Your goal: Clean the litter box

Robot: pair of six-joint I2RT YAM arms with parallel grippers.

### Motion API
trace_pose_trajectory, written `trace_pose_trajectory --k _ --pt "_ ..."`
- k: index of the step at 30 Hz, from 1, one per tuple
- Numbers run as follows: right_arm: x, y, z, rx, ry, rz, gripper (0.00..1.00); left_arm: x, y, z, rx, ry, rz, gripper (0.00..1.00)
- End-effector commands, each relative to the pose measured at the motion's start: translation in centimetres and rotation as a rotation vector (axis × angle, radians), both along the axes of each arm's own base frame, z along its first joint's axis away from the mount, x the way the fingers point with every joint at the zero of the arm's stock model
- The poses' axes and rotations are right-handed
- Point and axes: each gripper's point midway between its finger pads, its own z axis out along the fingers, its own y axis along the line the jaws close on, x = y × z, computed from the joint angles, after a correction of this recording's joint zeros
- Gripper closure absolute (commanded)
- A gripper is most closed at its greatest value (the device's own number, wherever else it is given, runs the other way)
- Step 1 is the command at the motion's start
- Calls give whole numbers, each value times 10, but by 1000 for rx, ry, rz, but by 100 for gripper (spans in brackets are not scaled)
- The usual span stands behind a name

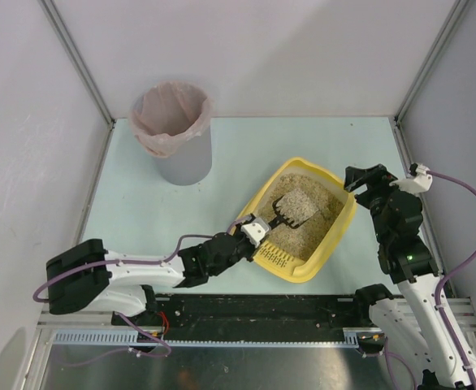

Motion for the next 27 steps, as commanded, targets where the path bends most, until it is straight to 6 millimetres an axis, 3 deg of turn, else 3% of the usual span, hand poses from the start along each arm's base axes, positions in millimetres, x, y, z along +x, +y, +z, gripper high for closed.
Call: trace_pose_trajectory --k 1,3,6,8,11,13,16,19,22,25,26,27 --pt "2 -4 8 -8 -26 -21 20 -7 -12 44 -81 -153 -52 100" --pt "3 -4 5 -12 -16 -23 20 -10 -14 46 -77 -175 -41 100" --pt "4 -3 4 -11 -14 -23 20 4 -4 33 -77 -129 35 100" --pt "4 -3 6 -14 -19 -19 19 -7 -9 31 -97 -105 -30 100" --pt "3 -6 4 -19 -14 -33 20 1 5 32 -129 -80 41 100" --pt "3 -6 6 -17 -20 -36 20 -15 -5 32 -135 -73 -62 100" --pt "3 -5 6 -14 -22 -30 20 -5 7 27 -128 -69 10 100" --pt "3 -6 6 -16 -20 -35 20 -23 -6 30 -137 -65 -109 100" --pt "2 -6 6 -16 -22 -35 20 0 17 29 -147 -62 44 100" --pt "3 -7 6 -20 -20 -39 20 -25 -4 33 -156 -51 -127 100" --pt "4 -6 5 -20 -19 -36 20 -25 -4 34 -135 -77 -116 100" --pt "4 -6 5 -19 -17 -35 20 -11 7 33 -124 -88 -25 100"
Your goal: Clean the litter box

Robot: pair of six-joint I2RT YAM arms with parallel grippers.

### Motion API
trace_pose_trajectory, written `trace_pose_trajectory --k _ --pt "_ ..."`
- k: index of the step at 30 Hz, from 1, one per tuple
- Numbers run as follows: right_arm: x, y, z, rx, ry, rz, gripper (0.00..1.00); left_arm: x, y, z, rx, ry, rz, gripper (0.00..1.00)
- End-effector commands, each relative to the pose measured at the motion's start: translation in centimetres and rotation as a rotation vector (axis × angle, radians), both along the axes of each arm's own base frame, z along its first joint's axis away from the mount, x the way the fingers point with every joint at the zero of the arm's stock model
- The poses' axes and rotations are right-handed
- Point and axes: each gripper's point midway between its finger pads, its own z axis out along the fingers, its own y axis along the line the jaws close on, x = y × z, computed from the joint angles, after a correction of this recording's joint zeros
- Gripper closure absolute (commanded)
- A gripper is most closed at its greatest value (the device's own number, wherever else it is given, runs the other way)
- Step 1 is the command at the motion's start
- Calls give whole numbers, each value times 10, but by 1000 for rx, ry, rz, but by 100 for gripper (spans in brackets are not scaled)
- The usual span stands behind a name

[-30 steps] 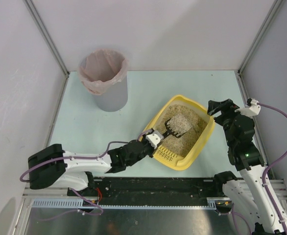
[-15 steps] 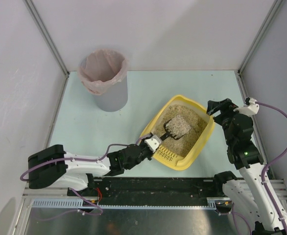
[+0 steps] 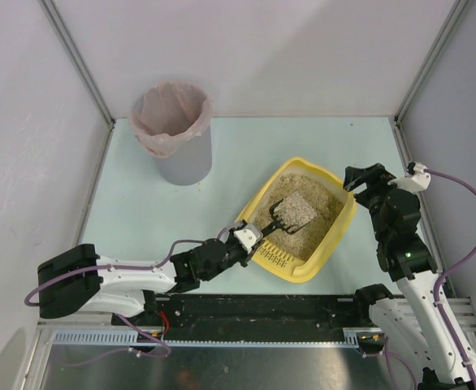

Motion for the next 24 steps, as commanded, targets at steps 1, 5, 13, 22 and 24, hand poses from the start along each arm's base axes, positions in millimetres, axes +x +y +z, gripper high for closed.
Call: trace_pose_trajectory --k 1,5,13,22,24 --pt "1 -3 10 -4 -32 -18 20 10 2 38 -102 -73 64 100" --pt "0 -4 11 -5 -37 -19 20 -11 -17 39 -92 -72 -75 100" --pt "0 -4 9 -4 -31 -23 20 3 6 42 -177 -8 19 100" --pt "-1 -4 12 -3 -40 -21 20 -17 -17 34 -96 -34 -131 100" --pt "-2 -3 13 -14 -45 -11 20 6 2 33 -70 -63 28 100"
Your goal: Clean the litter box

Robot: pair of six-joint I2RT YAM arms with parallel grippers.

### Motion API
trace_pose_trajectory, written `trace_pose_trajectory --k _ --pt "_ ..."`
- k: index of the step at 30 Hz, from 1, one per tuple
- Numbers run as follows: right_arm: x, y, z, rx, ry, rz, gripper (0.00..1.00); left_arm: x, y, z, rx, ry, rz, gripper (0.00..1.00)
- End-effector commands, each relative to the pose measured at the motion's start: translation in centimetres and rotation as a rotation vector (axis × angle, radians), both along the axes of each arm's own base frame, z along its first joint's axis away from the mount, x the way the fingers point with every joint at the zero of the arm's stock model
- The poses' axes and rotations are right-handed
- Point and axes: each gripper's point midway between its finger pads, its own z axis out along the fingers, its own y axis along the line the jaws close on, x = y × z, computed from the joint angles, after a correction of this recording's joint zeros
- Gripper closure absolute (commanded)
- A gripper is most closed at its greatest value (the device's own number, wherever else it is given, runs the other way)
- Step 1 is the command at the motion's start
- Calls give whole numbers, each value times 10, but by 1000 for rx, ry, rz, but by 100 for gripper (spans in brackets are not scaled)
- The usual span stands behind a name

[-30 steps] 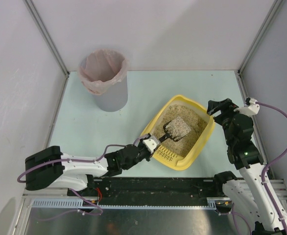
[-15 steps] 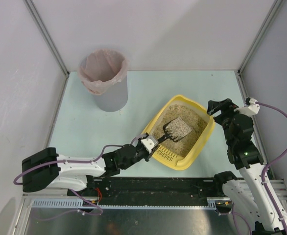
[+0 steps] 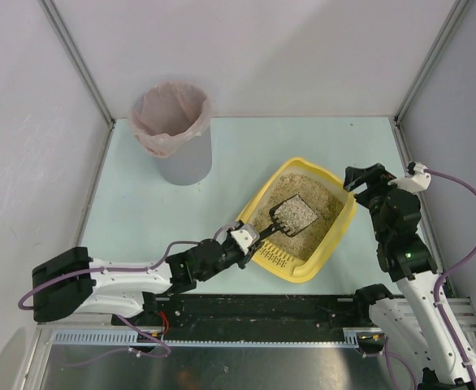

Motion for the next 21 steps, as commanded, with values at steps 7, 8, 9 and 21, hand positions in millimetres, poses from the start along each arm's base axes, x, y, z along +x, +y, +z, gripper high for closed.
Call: trace_pose_trajectory --k 7,8,9,21 --pt "-6 -12 14 -51 -49 -44 19 13 8 26 -59 -47 75 100" --pt "-7 -13 15 -53 -51 -49 19 12 8 23 -67 -28 36 100" --pt "-7 -14 15 -54 -52 -51 19 -3 -4 23 -80 1 -62 100" --pt "-11 -17 17 -42 -57 -67 19 -10 -4 32 -69 -23 -82 100"
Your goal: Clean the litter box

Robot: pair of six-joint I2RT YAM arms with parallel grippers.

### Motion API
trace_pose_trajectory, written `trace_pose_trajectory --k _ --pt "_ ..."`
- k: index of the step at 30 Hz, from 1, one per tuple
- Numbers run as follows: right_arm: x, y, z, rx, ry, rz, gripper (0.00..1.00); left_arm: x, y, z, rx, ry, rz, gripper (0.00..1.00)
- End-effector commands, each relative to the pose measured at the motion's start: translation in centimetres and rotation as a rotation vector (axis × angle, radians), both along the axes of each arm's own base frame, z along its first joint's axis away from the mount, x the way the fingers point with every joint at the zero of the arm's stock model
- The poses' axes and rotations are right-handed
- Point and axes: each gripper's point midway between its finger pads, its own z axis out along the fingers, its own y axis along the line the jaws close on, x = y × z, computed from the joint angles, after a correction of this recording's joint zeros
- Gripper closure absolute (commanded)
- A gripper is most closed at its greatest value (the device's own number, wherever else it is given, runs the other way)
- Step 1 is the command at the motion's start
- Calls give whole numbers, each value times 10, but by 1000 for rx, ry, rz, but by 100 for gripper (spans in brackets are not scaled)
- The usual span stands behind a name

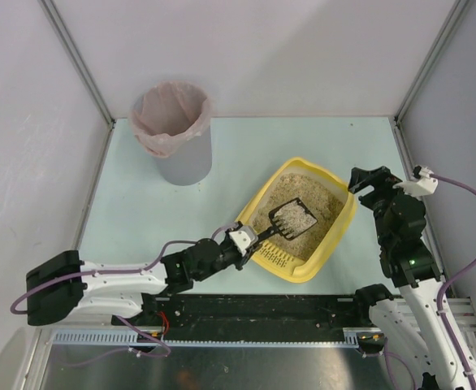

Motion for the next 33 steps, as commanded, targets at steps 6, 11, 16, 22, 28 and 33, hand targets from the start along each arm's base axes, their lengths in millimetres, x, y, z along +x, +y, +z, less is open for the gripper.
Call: trace_pose_trajectory --k 6,11,16,22,28,33 --pt "-4 -9 8 0 -26 -45 19 -7 -6 34 -113 -27 -65 100" --pt "-2 -8 5 1 -16 -40 19 -6 1 30 -81 -37 -27 100" --pt "-1 -8 3 -2 -7 -43 19 -12 10 17 -15 -40 25 100" --pt "4 -5 0 2 3 -31 19 -10 14 17 -3 -32 45 100" --pt "5 -5 -1 -3 7 -34 19 -10 12 10 70 -75 60 100" --pt "4 -8 1 -10 0 -46 19 -21 3 9 96 -100 5 100"
